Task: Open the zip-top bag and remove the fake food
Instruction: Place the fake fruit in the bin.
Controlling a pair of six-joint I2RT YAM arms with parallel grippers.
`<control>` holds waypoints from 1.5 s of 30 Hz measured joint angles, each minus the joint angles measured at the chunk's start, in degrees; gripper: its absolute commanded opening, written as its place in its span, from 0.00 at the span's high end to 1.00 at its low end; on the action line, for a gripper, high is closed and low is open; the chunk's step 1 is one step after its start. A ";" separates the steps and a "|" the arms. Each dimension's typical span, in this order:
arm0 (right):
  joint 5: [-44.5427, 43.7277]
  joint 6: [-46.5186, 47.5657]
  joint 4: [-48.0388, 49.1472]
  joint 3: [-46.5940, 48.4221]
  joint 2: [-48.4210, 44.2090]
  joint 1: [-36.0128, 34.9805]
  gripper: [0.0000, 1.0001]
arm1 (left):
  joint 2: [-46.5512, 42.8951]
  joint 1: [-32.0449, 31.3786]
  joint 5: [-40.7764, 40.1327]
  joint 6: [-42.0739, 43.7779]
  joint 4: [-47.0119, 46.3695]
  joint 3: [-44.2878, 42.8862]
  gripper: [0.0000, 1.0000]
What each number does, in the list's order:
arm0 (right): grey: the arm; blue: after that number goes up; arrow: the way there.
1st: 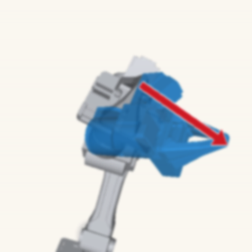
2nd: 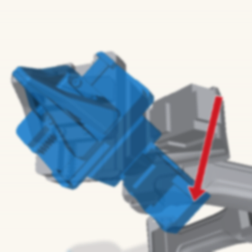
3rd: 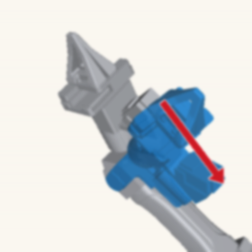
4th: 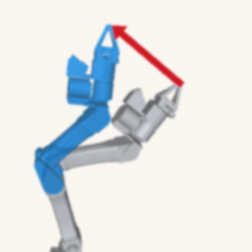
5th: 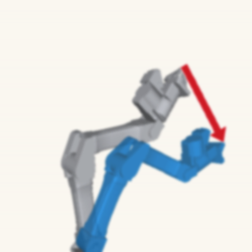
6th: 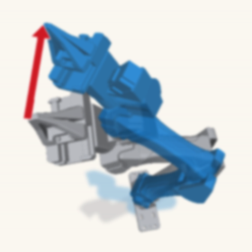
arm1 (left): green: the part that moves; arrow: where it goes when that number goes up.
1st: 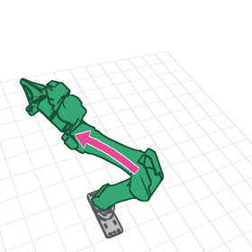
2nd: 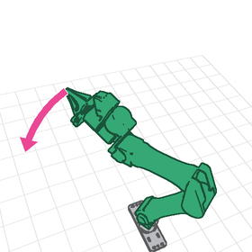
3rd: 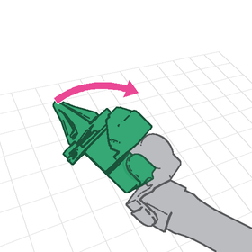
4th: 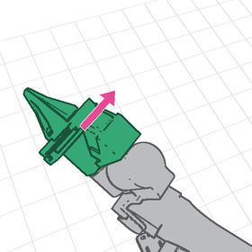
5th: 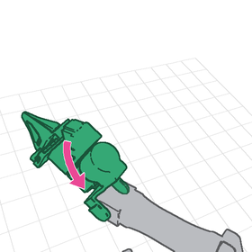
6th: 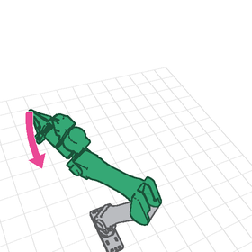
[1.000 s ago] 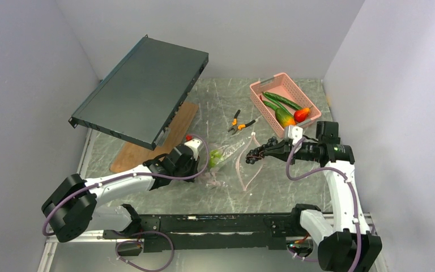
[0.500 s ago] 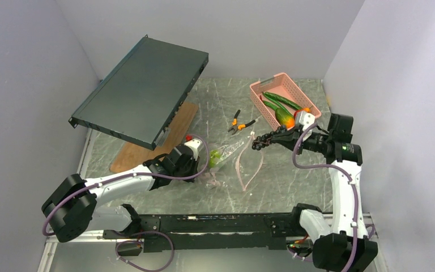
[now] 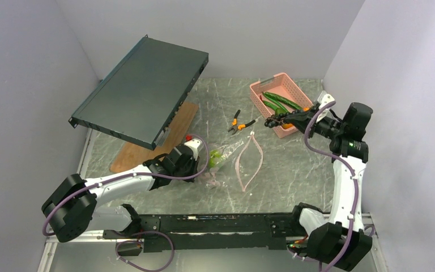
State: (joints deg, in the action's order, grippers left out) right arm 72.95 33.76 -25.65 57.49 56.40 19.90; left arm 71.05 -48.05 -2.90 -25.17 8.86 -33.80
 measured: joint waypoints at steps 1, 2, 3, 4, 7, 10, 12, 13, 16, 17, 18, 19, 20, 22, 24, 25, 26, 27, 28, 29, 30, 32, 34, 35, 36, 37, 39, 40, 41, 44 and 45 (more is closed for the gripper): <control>-0.94 -1.97 2.38 -0.42 0.13 0.28 1.00 | 0.00 0.00 0.02 0.00 0.00 0.00 1.00; -1.64 -3.52 4.33 -0.81 0.28 0.44 1.00 | 0.00 0.00 0.02 0.00 0.00 0.00 1.00; -2.86 -5.46 6.95 -1.46 0.55 0.55 1.00 | 0.00 0.00 0.02 0.00 -0.02 0.00 1.00; -3.91 -6.95 8.96 -2.08 0.81 0.59 1.00 | 0.00 0.00 0.02 0.00 -0.02 0.00 1.00; -7.13 -11.39 15.37 -4.66 1.84 0.68 1.00 | -0.02 0.02 0.07 0.00 -0.13 0.02 1.00; -10.45 -15.06 21.20 -6.88 3.50 0.70 1.00 | -0.02 0.04 0.28 0.00 -0.55 0.07 1.00; -12.85 -16.98 24.37 -7.87 4.90 0.70 1.00 | 0.00 0.04 0.48 0.00 -0.85 0.07 1.00; -13.97 -17.77 25.90 -8.24 5.64 0.70 1.00 | -0.02 0.02 0.57 0.00 -0.96 0.07 1.00; -16.94 -19.34 30.32 -9.42 7.67 0.70 1.00 | -0.02 0.04 0.74 0.00 -1.31 0.24 1.00; -17.86 -19.65 31.78 -9.81 8.44 0.70 1.00 | -0.04 0.04 0.87 0.00 -1.53 0.39 1.00; -18.84 -19.87 33.03 -10.10 9.38 0.70 1.00 | -0.04 0.04 1.03 -0.02 -1.70 0.57 1.00; -19.78 -20.02 34.05 -10.16 10.51 0.70 1.00 | -0.07 0.04 1.14 -0.02 -1.86 0.72 1.00; -20.52 -20.11 34.93 -10.16 11.56 0.70 1.00 | -0.07 0.04 1.22 -0.02 -1.88 0.79 1.00; -22.23 -20.31 36.65 -10.16 14.14 0.70 1.00 | -0.09 0.04 1.53 -0.02 -2.03 0.79 1.00; -23.93 -20.59 38.07 -10.16 17.09 0.70 1.00 | -0.09 0.04 1.57 -0.04 -2.16 0.81 1.00; -24.76 -20.81 38.38 -10.14 18.38 0.70 1.00 | -0.09 0.04 1.60 -0.04 -2.16 0.81 1.00; -25.35 -20.94 38.66 -10.14 19.54 0.70 1.00 | -0.09 0.04 1.60 -0.04 -2.19 0.81 1.00; -25.92 -21.03 38.86 -10.12 20.39 0.70 1.00 | -0.09 0.04 1.60 -0.04 -2.19 0.81 1.00; -26.43 -21.18 39.06 -10.01 21.38 0.70 1.00 | -0.09 0.04 1.60 -0.07 -2.19 0.81 1.00; -26.86 -21.31 39.12 -9.79 22.23 0.70 1.00 | -0.09 0.04 1.60 -0.07 -2.21 0.81 1.00; -27.26 -21.35 39.15 -9.62 22.84 0.70 1.00 | -0.09 0.04 1.60 -0.09 -2.23 0.83 1.00; -28.06 -21.38 39.26 -8.94 24.28 0.70 1.00 | -0.09 0.04 1.60 -0.13 -2.38 0.94 1.00; -28.68 -21.35 39.47 -7.96 25.73 0.70 0.99 | -0.09 0.04 1.60 -0.17 -2.54 1.14 1.00; -29.05 -21.35 39.52 -7.45 26.43 0.70 0.98 | -0.09 0.04 1.64 -0.17 -2.60 1.22 1.00; -29.31 -21.35 39.52 -6.93 27.12 0.70 0.97 | -0.09 0.04 1.75 -0.17 -2.64 1.31 1.00; -29.55 -21.38 39.52 -6.56 27.67 0.68 0.95 | -0.09 0.04 1.81 -0.17 -2.64 1.33 1.00; -30.23 -21.35 39.56 -5.57 29.09 0.50 0.93 | -0.09 0.04 2.03 -0.17 -2.69 1.36 1.00; -30.60 -21.35 39.63 -5.20 29.66 0.46 0.92 | -0.09 0.04 2.08 -0.17 -2.71 1.36 1.00; -30.91 -21.35 39.65 -4.81 30.27 0.17 0.90 | -0.09 0.04 2.16 -0.17 -2.73 1.36 1.00; -32.15 -21.31 39.63 -3.54 31.95 -0.55 0.86 | -0.09 0.04 2.29 -0.20 -3.04 1.36 1.00; -32.52 -21.24 39.56 -3.08 32.48 -0.87 0.84 | -0.09 0.04 2.43 -0.20 -3.10 1.36 1.00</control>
State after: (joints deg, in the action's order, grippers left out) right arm 40.42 12.51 13.91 54.41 88.88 19.03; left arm 70.96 -48.01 -0.47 -25.36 5.76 -32.45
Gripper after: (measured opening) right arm 0.126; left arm 0.009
